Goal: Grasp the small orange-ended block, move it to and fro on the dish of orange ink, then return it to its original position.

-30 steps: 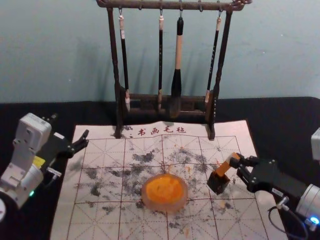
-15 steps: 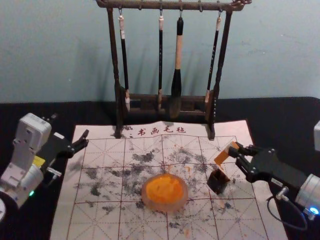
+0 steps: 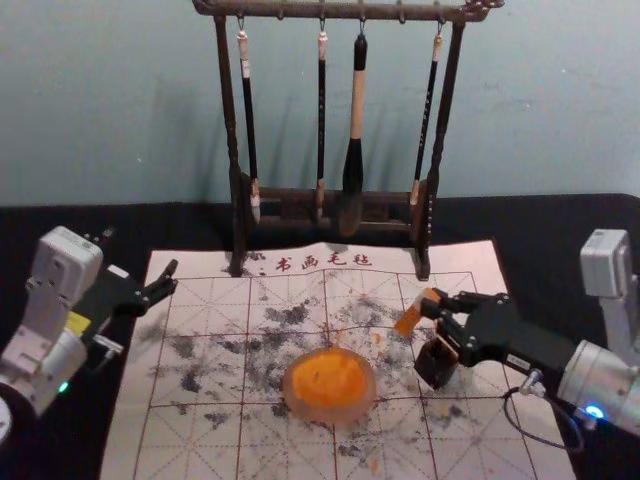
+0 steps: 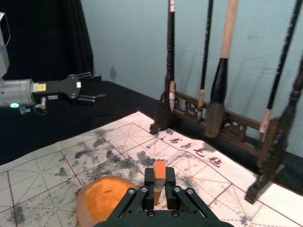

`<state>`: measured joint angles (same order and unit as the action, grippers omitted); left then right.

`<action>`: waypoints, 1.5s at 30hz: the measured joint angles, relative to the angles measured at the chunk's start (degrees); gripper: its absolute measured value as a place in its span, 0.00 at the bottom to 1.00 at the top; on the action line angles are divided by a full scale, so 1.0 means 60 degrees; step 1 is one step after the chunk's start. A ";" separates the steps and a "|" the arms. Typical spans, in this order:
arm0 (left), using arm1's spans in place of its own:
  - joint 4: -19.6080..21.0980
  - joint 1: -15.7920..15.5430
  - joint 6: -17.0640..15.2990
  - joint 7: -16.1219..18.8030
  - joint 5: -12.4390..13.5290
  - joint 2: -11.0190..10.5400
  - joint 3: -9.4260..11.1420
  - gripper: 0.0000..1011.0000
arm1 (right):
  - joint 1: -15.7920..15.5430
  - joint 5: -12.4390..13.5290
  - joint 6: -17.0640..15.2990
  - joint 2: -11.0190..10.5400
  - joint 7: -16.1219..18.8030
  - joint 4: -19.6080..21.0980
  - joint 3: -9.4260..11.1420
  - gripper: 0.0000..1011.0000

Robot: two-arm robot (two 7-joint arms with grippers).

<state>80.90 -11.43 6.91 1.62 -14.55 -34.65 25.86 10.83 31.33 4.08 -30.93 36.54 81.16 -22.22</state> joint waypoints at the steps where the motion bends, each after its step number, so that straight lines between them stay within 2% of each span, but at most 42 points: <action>1: 0.0000 0.0001 0.0000 0.0000 0.0001 0.0000 0.0000 0.99 | 0.0041 -0.0014 -0.0002 0.0010 0.0029 -0.0031 -0.0041 0.11; 14: 0.0000 0.0001 0.0000 0.0001 0.0000 0.0000 0.0001 0.99 | 0.0597 -0.0217 -0.0072 0.0169 0.0472 -0.0436 -0.0693 0.11; 30: 0.0000 0.0001 0.0000 0.0000 0.0000 0.0000 0.0000 0.99 | 0.1206 -0.0692 -0.0267 0.0249 0.0840 -0.0752 -0.1536 0.11; 45: 0.0000 0.0001 0.0000 0.0000 0.0000 0.0000 0.0000 0.99 | 0.1459 -0.1026 -0.0360 0.0273 0.0985 -0.0940 -0.1996 0.11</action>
<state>80.90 -11.43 6.91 1.62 -14.55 -34.64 25.86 19.58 25.17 1.92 -29.30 42.45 75.52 -34.19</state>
